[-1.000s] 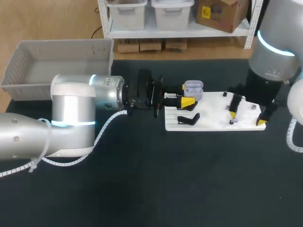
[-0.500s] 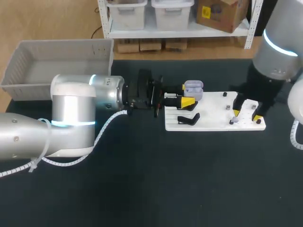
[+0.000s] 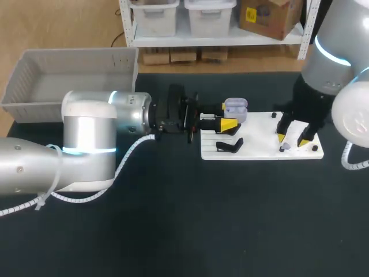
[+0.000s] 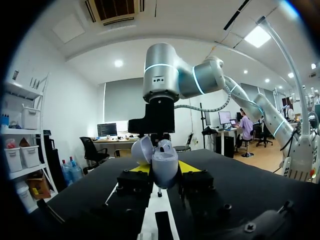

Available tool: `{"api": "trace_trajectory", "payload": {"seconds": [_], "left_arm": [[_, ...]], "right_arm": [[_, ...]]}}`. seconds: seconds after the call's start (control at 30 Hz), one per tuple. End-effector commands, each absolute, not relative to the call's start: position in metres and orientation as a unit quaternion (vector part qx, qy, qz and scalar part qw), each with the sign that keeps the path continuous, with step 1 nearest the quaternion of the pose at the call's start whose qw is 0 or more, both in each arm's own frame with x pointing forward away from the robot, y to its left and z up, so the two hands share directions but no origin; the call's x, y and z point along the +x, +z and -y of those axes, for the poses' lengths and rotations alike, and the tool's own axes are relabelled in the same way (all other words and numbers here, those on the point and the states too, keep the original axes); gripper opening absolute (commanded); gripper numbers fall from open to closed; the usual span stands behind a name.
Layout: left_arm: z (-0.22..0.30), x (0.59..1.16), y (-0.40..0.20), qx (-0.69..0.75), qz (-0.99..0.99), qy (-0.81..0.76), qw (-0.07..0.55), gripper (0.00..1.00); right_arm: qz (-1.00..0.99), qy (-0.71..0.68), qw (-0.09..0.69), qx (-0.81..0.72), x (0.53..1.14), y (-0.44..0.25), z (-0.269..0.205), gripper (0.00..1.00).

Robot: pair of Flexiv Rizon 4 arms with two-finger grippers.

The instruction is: Pick up each earbud case from the left stands, insert the matching earbuds, close the lid, and place the case in the box.

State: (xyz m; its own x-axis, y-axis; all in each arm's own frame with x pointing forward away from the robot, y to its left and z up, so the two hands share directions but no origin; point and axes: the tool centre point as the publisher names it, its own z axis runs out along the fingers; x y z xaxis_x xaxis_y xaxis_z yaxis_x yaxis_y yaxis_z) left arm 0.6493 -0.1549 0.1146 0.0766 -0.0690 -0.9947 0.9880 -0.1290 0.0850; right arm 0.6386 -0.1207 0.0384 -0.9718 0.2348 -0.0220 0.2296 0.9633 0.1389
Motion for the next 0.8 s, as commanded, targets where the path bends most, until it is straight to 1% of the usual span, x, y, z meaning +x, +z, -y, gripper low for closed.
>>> {"api": "trace_trajectory", "payload": {"seconds": [0.03,0.3,0.8], "left_arm": [[0.155,0.648,0.114,0.535,-0.430,-0.525,0.504,0.00],[0.155,0.648,0.114,0.535,-0.430,-0.525,0.504,0.00],[0.155,0.648,0.114,0.535,-0.430,-0.525,0.504,0.00]], "right_arm": [[-0.991,0.068,0.011,0.117,0.643,0.031,0.119,0.43],[-0.991,0.068,0.005,0.119,0.638,0.026,0.119,0.42],[-0.989,0.069,0.001,0.131,0.639,0.016,0.118,0.35]]}}
